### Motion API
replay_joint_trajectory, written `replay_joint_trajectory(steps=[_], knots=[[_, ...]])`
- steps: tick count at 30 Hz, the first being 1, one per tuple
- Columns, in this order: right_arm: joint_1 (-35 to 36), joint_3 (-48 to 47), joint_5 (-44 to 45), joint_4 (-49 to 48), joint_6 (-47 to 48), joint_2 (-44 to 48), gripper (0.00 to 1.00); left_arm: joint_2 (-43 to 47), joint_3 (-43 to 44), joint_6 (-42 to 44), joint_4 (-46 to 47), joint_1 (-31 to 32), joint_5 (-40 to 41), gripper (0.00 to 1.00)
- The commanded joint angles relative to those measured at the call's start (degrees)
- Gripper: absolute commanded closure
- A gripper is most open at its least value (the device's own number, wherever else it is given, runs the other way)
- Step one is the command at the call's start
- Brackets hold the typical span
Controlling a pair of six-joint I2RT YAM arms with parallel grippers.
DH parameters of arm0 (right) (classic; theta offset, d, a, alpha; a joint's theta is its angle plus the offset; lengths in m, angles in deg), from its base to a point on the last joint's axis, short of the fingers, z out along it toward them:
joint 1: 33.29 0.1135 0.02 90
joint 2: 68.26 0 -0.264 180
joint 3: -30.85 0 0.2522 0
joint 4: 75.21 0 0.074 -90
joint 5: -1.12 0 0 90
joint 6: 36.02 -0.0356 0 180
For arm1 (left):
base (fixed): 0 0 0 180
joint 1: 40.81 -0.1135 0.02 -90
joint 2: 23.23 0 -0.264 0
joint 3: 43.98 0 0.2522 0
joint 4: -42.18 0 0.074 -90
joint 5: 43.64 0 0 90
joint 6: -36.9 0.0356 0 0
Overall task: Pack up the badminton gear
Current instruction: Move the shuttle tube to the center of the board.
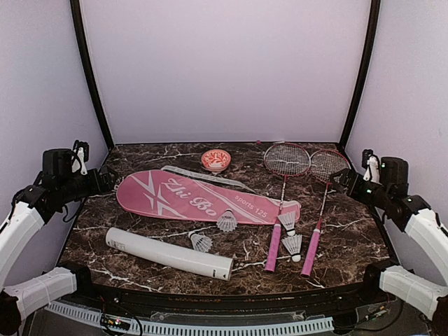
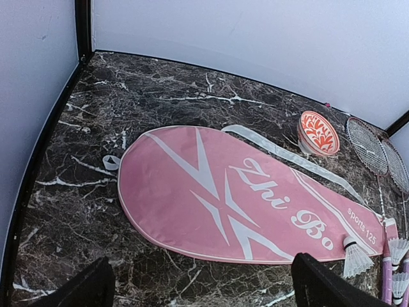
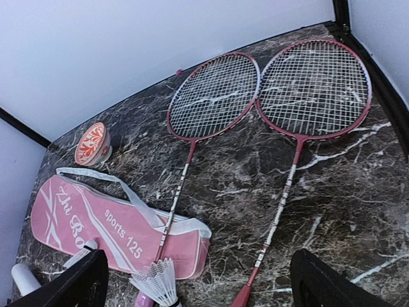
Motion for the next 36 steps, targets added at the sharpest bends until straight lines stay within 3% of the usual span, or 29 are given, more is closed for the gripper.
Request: replay_joint_trajectory(steps=[1,12,16,20,30,33,36], knots=[[1.5,-1.0,-6.7,-6.4,-0.7,-1.7,0.01,-0.5,1.0,0.1,-1.1,-0.1,0.6,0.01],[9.6,-0.6,-11.6,-10.7,-0.1,-4.0,0.00,-4.3,1.3,0.1,-1.0,-0.1,-3.2,0.01],[20.1,-0.8,-9.1,-10.2,1.8,-3.3,0.04,-4.4,1.3,0.2,-1.2,-0.1,-2.5,0.01],[36.4,-1.0,-0.3,-7.4,1.7,-4.6,0.07,-3.9,0.3,0.7,-0.9,-0.1,-2.8,0.01],[59.3,3.8,15.5,-19.7,-20.6,-14.1,0.09,-7.9,0.8,1.0,-2.2,-0.1,-2.8,0.01],[64.3,2.5,19.3,-22.0,-26.2,-19.8,0.09,-7.9,0.6,0.7,-2.3,-0.1,-2.7,0.01],[68.0,4.2,20.2,-30.6,-31.1,-24.3,0.10,-7.5,0.0,0.3,-1.8,-0.1,-2.8,0.01]])
